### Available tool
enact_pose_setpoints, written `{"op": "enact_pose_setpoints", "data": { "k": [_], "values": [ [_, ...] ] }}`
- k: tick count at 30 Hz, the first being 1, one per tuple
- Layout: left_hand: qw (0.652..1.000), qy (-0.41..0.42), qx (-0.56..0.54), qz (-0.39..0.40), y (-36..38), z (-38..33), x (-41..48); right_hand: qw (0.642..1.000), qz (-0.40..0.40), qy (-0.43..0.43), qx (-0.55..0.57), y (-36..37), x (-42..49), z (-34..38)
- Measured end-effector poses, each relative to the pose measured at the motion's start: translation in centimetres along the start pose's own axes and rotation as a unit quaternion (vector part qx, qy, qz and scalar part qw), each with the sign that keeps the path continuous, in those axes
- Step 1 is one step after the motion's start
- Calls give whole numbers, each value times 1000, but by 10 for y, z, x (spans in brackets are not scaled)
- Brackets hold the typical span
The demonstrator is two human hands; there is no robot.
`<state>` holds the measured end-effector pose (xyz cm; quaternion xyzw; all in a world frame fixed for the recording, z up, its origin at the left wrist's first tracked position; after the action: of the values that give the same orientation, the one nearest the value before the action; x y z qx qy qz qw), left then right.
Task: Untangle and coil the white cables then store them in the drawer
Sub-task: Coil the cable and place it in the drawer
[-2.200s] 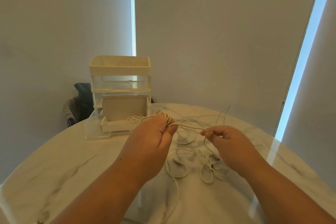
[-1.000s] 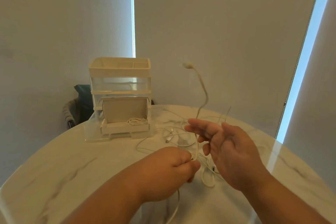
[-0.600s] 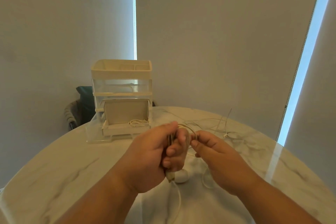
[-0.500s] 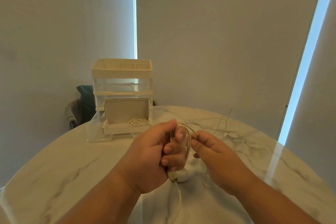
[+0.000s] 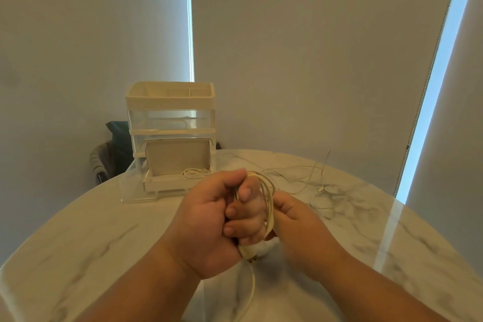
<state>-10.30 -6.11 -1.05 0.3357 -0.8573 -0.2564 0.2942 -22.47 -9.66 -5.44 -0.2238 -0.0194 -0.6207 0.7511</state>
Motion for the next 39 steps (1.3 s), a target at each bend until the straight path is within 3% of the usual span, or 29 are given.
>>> {"op": "enact_pose_setpoints", "data": {
  "k": [7, 16, 22, 27, 31, 39],
  "values": [
    [997, 27, -24, 61, 7, -6, -2, 998, 46, 21, 43, 20, -5, 1],
    [990, 78, -105, 60, -4, -26, -5, 973, -49, 26, 226, 5, 0, 9],
    [987, 141, -66, -52, -8, -32, -6, 961, -105, 10, 256, 6, -8, 16],
    [996, 73, -49, -10, -1, -17, -2, 957, -140, 10, 252, -1, -6, 19],
    [999, 29, -25, 37, 4, -4, 0, 949, -83, 72, 297, 9, -7, 15],
    [997, 69, -7, -27, 0, -17, -2, 894, -14, 98, 436, 13, -5, 23]
  ]
}}
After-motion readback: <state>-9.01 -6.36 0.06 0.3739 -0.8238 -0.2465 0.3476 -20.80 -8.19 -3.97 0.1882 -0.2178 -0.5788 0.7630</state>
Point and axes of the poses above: each hand's wrist, its own x-axis towards the middle knuckle, its own y-axis out of the palm, z = x × y, the point moved 4 cm from there along x, towards the middle knuckle, and after that the axes turned 7 degrees about -x, right-handed, at the moved point
